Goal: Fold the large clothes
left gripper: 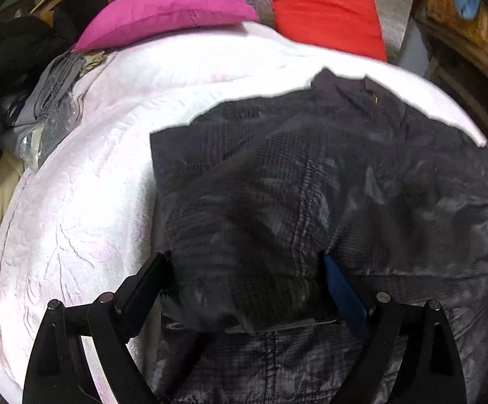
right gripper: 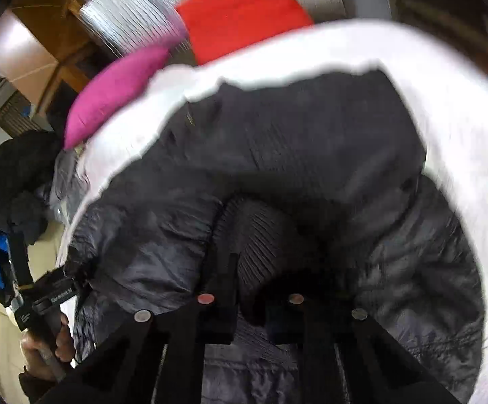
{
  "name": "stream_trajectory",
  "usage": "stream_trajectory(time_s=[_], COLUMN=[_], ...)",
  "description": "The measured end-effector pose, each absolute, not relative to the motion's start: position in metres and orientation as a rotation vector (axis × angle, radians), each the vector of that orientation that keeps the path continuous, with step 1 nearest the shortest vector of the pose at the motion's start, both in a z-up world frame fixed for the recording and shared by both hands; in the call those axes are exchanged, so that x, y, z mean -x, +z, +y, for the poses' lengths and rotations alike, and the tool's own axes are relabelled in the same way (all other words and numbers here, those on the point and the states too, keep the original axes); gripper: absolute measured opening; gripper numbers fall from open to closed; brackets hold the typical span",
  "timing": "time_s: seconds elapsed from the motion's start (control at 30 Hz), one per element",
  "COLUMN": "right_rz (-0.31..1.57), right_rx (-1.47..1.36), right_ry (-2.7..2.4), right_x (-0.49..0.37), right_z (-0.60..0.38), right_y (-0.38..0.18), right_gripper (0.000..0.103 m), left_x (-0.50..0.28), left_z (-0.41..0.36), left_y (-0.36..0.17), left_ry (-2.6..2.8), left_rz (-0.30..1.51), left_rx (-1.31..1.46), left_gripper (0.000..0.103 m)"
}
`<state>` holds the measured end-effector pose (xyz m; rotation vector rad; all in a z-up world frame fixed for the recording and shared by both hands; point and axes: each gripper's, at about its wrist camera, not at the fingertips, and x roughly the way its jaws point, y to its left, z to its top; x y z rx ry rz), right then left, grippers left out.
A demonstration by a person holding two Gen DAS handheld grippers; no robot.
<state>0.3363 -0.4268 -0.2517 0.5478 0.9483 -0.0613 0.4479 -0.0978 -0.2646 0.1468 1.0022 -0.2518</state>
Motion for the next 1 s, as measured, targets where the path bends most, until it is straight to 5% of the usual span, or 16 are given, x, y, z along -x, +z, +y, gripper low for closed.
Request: stream_trajectory(time_s=[0.23, 0.57, 0.63, 0.67, 0.73, 0.9, 1.0], right_rz=[0.694, 0.885, 0.870, 0.841, 0.721, 0.604, 0.653], right_rx=[-0.491, -0.691, -0.765, -0.790, -0.826, -0.714, -0.551], right_ry=[-0.239, -0.293, -0.251, -0.243, -0.252, -0.189, -0.154], right_x=[-0.333, -0.370, -0.361, -0.356, -0.338, -0.316, -0.325], right_z=[-0.457, -0.515, -0.526, -0.529, -0.536, -0.515, -0.480], right_y=[-0.203, -0.275, -0.266, -0.262, -0.245, -0.209, -0.206], right_gripper=[0.011, 0.018, 0.038, 0.073, 0.091, 0.090, 0.073], left_x=[-0.434, -0.440, -0.441, -0.439, -0.436, -0.423, -0.417], left_z=[-0.074, -0.103, -0.100, -0.097, -0.096, -0.104, -0.112], left_y=[-0.233, -0.273, -0.269, -0.264, -0.256, -0.234, -0.229], left_ry=[-0.265, -0.281, -0.284, -0.289, -0.305, -0.326, -0.324], left_rz=[0.878, 1.015, 1.008, 0.998, 0.970, 0.858, 0.810], left_rx=[-0.053, -0.187, -0.160, -0.134, -0.107, -0.115, -0.138], left_gripper=[0.093, 0.093, 0.093, 0.093, 0.093, 0.093, 0.093])
